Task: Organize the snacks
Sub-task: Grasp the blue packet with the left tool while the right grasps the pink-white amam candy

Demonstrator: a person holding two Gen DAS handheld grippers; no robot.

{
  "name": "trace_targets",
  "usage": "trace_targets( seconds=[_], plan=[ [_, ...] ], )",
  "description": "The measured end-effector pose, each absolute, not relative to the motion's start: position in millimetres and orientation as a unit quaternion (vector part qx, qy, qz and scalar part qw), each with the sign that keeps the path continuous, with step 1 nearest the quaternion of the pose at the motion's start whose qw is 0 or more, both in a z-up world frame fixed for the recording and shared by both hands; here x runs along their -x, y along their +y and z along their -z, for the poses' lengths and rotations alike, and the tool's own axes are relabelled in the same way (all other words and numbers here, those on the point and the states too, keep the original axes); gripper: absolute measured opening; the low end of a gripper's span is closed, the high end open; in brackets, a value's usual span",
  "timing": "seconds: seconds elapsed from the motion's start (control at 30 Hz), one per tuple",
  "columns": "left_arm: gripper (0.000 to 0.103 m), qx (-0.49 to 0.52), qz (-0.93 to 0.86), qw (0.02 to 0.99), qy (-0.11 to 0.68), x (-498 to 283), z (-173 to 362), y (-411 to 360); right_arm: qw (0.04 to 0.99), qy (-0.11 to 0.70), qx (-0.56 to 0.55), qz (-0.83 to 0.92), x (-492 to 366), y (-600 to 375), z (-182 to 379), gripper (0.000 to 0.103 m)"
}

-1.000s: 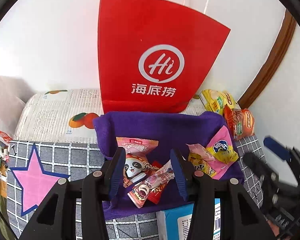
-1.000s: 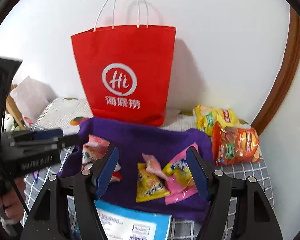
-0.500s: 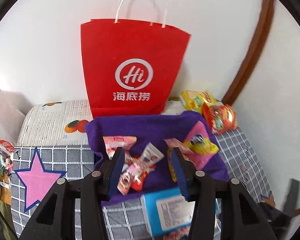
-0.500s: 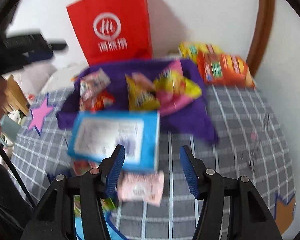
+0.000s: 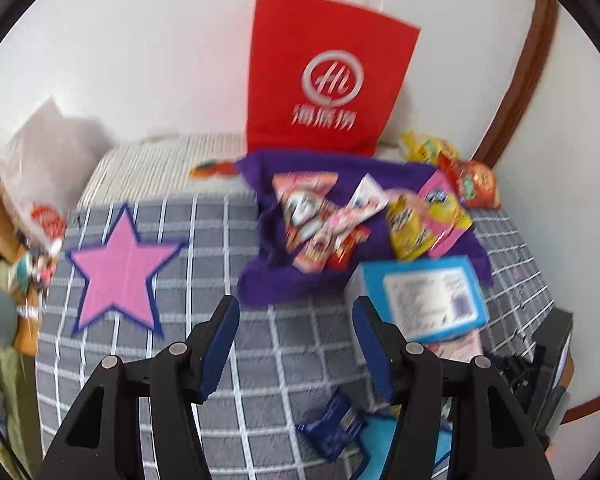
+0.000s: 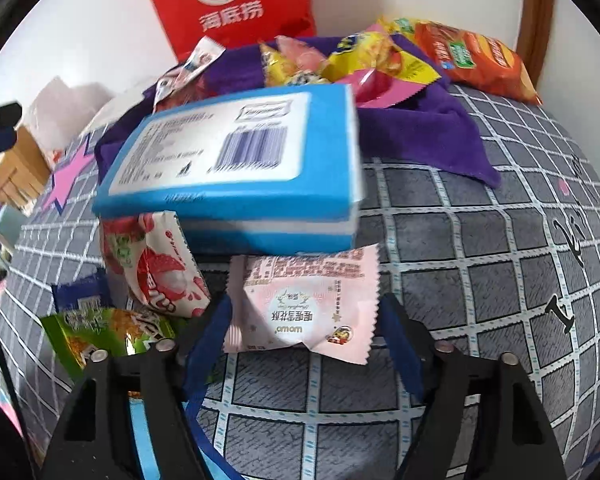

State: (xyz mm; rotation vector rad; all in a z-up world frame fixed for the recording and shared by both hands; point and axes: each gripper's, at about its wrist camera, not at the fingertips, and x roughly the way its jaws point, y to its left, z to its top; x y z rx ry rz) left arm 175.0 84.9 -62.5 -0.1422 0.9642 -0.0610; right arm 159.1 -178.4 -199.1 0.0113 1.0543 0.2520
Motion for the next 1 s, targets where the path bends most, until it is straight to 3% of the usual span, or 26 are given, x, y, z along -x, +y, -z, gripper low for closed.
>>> trace_targets(
  seconds=[0.07,0.13,0.27,0.6,1.0],
  plan=[
    [0.056,0.063,0.030,0.879,0.471,-168,72,82,0.865,0.489,0.011,-0.112,-156,-173,201,0.078],
    [0.056,0.057,0.030,0.874,0.481,-162,79,75,0.869,0.483,0.032,-0.099,-153,-169,201,0.071],
    [0.056,0.031,0.045,0.874,0.484,-146,85,57,0.875,0.475,0.005,-0.096,-144,-180,196,0.033],
    [0.057,0.028,0.044,0.846,0.531,-131,135,43,0.881,0.462,-0.068,-0.076,-129,-229,198,0.032],
    [0.056,0.025,0.069,0.830,0.552,-129,168,30,0.896,0.438,-0.027,-0.063,-122,-224,197,0.033]
  ],
)
